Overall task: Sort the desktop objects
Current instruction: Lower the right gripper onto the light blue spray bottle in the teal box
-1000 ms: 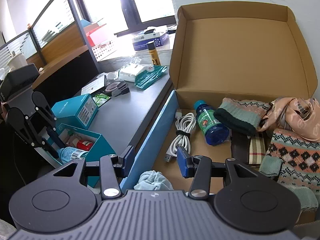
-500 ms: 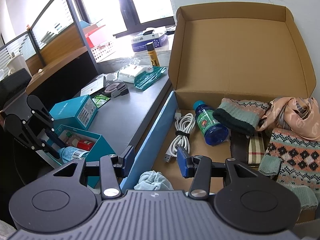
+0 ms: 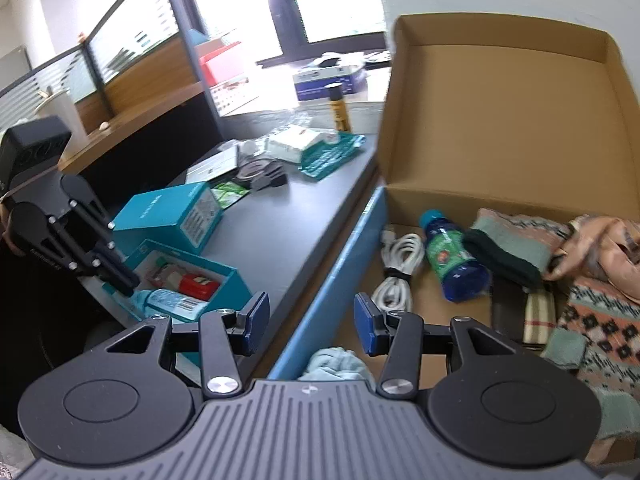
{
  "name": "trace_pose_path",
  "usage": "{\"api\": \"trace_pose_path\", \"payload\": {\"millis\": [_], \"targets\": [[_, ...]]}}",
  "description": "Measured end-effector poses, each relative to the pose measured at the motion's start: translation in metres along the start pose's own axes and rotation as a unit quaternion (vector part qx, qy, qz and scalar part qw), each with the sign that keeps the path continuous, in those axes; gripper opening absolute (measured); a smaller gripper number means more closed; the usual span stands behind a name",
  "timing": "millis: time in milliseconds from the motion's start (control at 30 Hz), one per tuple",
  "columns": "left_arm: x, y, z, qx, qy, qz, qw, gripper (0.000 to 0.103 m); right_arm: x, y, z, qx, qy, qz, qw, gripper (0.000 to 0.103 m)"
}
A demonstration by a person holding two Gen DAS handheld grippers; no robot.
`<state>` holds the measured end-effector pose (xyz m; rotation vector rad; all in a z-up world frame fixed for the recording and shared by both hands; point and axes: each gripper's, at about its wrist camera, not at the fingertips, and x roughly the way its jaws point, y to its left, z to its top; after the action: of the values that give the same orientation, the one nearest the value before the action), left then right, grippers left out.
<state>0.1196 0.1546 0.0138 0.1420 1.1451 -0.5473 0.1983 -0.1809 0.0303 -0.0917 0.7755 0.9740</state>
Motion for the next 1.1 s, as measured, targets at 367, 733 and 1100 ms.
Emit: {"api": "trace_pose_path", "payload": {"millis": [367, 733, 1100], "targets": [[0.008, 0.007, 0.000, 0.037, 0.023, -0.006, 0.9990, 0.025, 0.007, 0.024, 0.013, -0.042, 0.009, 0.022, 0.999, 0.055], [0.028, 0.007, 0.012, 0.061, 0.055, -0.049, 0.9954, 0.032, 0.004, 0.019, 0.010, -0.026, 0.014, 0.014, 0.999, 0.057], [0.036, 0.014, 0.018, 0.047, 0.069, -0.071, 0.9940, 0.037, 0.007, 0.013, 0.007, -0.012, 0.012, 0.020, 1.000, 0.057]]}}
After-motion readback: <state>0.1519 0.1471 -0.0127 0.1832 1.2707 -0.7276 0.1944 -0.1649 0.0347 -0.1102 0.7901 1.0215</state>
